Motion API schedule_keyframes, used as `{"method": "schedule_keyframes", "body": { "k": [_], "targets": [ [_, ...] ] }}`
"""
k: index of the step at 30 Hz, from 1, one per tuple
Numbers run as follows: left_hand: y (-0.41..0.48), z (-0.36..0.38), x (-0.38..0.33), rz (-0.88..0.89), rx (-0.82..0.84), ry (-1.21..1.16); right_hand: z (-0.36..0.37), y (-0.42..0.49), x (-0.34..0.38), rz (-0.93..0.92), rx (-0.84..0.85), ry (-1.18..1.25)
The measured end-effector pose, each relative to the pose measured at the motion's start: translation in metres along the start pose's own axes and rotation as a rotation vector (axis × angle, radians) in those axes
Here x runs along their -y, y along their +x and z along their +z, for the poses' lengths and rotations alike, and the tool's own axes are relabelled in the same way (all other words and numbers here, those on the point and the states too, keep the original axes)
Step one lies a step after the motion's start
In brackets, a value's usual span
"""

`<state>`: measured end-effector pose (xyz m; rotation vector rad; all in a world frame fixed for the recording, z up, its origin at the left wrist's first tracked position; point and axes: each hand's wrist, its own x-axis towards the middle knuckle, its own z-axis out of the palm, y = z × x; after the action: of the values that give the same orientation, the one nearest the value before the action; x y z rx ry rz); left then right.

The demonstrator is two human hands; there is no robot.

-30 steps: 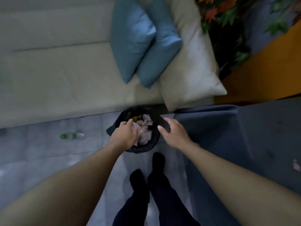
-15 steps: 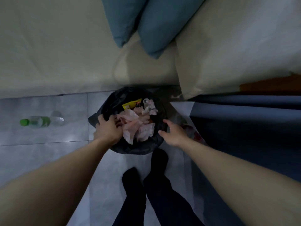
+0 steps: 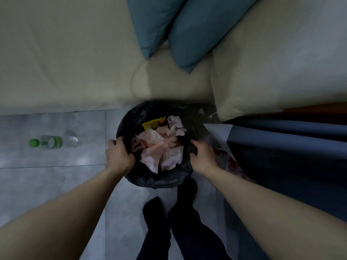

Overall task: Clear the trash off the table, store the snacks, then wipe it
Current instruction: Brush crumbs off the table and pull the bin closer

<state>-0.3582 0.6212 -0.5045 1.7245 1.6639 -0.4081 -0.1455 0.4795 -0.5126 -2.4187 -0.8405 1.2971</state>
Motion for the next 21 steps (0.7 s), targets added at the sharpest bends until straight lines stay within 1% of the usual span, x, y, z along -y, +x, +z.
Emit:
{"method": "schedule_keyframes", "body": {
  "k": [4, 13, 18, 21],
  "targets": [
    [-0.031, -0.035, -0.009, 0.083, -0.086, 0.057, -0.019, -0.028, 0.03, -0.038, -0.101, -0.036],
    [-0.123, -0.138, -0.048, 0.263, -0.265, 0.087, -0.095, -0.109, 0.11, -0.089, -0.199, -0.17],
    [-0.175, -0.197, -0.071, 0.342, -0.32, 0.143, -0.142, -0.162, 0.148, -0.118, -0.238, -0.204],
    [-0.207, -0.227, -0.08, 0.384, -0.338, 0.133, -0.164, -0.194, 0.165, -0.173, -0.262, -0.242]
  ]
}}
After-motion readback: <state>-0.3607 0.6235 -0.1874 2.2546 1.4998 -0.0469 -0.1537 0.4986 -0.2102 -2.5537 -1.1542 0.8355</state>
